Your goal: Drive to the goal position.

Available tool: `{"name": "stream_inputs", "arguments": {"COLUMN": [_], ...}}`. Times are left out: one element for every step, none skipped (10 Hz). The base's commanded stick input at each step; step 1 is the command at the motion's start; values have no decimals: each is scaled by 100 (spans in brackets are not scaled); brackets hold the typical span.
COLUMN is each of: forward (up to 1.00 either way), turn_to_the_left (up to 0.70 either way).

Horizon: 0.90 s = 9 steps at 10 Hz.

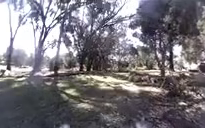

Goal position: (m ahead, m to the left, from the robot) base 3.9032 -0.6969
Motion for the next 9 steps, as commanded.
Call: {"name": "stream_inputs", "arguments": {"forward": [70,70,70,70,70,70,70,70,70], "turn_to_the_left": [0,0,0,0,0,0,0,0,0]}}
